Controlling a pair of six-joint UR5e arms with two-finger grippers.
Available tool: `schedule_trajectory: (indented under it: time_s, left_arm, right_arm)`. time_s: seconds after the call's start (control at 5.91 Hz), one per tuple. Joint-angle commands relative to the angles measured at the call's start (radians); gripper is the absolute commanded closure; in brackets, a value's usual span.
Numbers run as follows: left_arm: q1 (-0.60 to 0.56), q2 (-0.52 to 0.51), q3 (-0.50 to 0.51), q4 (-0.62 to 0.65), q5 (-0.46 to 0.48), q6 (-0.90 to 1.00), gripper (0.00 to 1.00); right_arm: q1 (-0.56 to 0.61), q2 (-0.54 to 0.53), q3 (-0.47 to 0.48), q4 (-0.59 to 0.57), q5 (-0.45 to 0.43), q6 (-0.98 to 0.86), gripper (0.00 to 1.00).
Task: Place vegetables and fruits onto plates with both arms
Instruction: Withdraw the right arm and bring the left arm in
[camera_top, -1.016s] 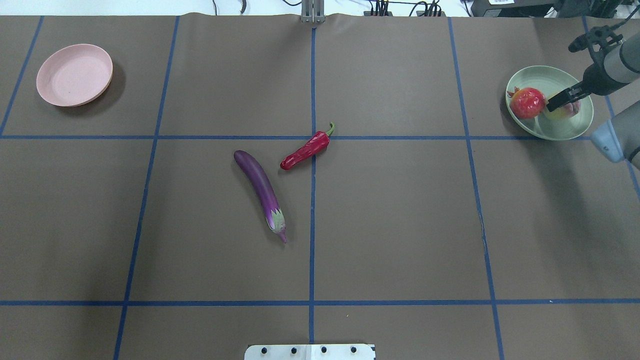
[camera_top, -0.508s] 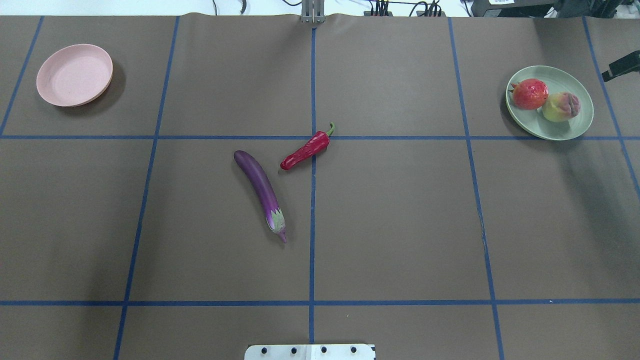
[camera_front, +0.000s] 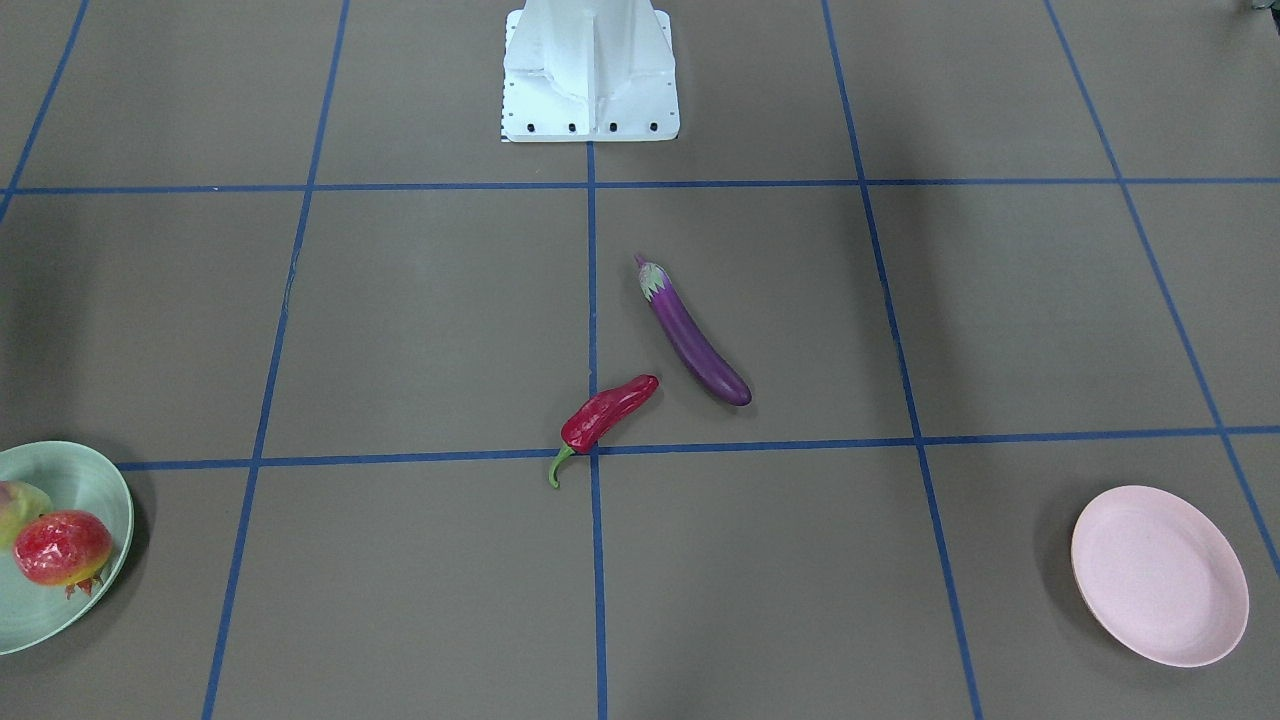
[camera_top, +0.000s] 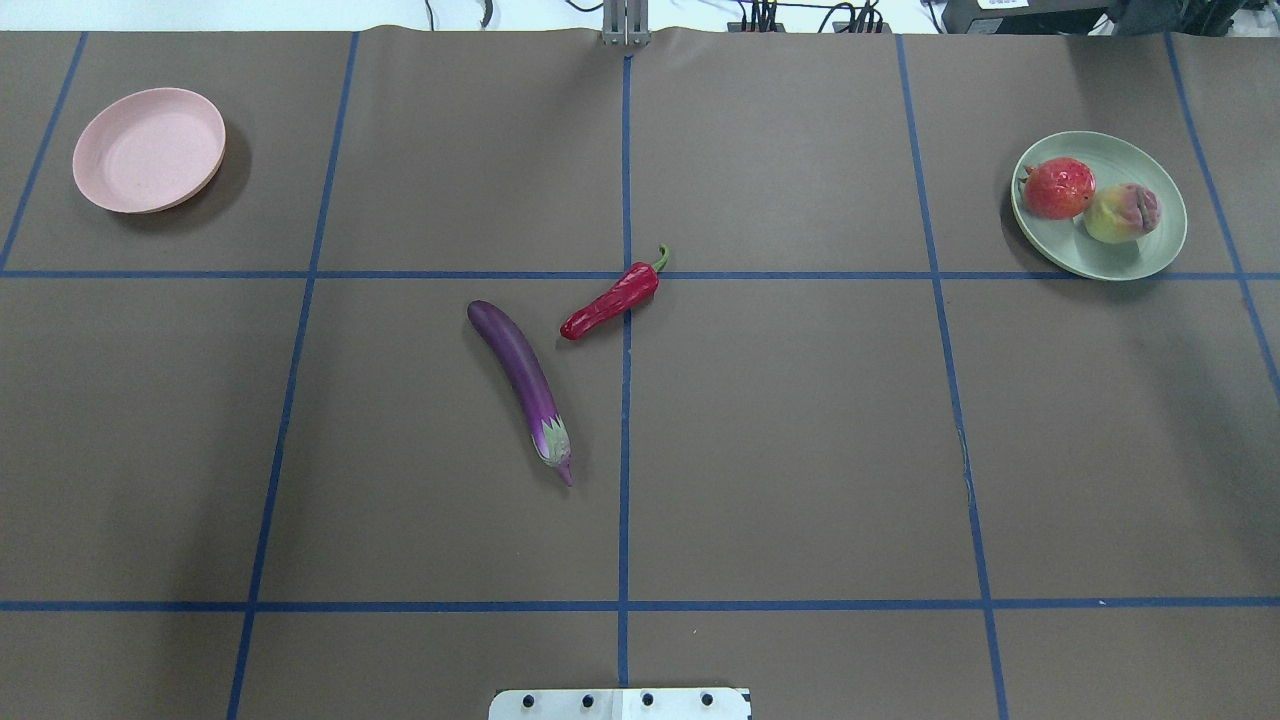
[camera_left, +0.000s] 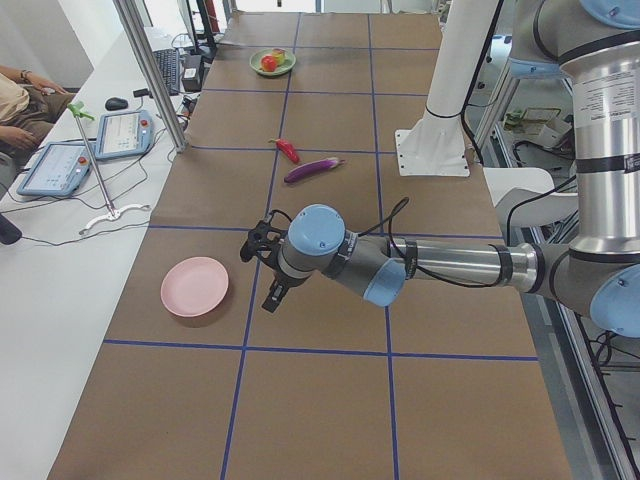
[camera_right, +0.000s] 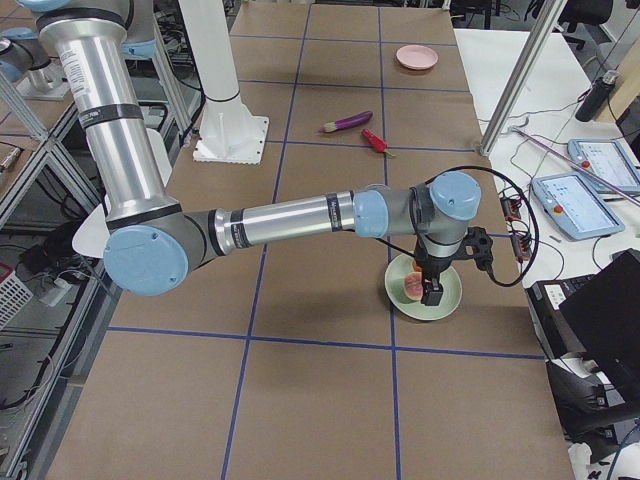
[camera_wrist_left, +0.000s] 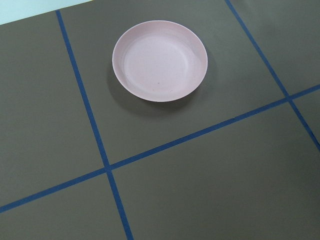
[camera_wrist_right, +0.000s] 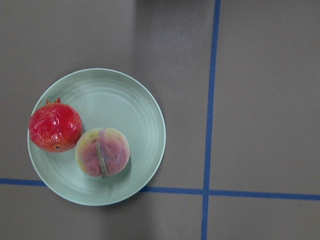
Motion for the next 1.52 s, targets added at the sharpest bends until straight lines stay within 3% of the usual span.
schedule_trajectory:
  time_s: [0.0,0.17,0.51,0.68,1.02,1.35]
  left_arm:
    - [0.000,-0.001,-0.006,-0.131,-0.027,-0.080,0.00]
    - [0.052,-0.014,-0.008,-0.154,-0.049,-0.244,0.00]
    - [0.137,-0.048,-0.022,-0.183,-0.139,-0.275,0.00]
    - [0.201,-0.171,-0.031,-0.201,-0.147,-0.313,0.00]
    - [0.393,-0.330,-0.042,-0.234,-0.016,-0.640,0.00]
    - [0.648,-0.476,-0.023,-0.225,0.228,-0.834,0.00]
  right_arm:
    - [0.007,-0.203,0.107,0.051,-0.020,0.007,0.00]
    - [0.007,-0.241,0.135,0.108,-0.021,0.011,0.00]
    - [0.007,-0.249,0.133,0.113,-0.018,0.010,0.00]
    - [0.007,-0.253,0.135,0.113,-0.013,0.004,0.00]
    - [0.007,-0.250,0.135,0.113,-0.013,0.001,0.00]
    - [0.003,-0.250,0.132,0.110,-0.021,-0.001,0.00]
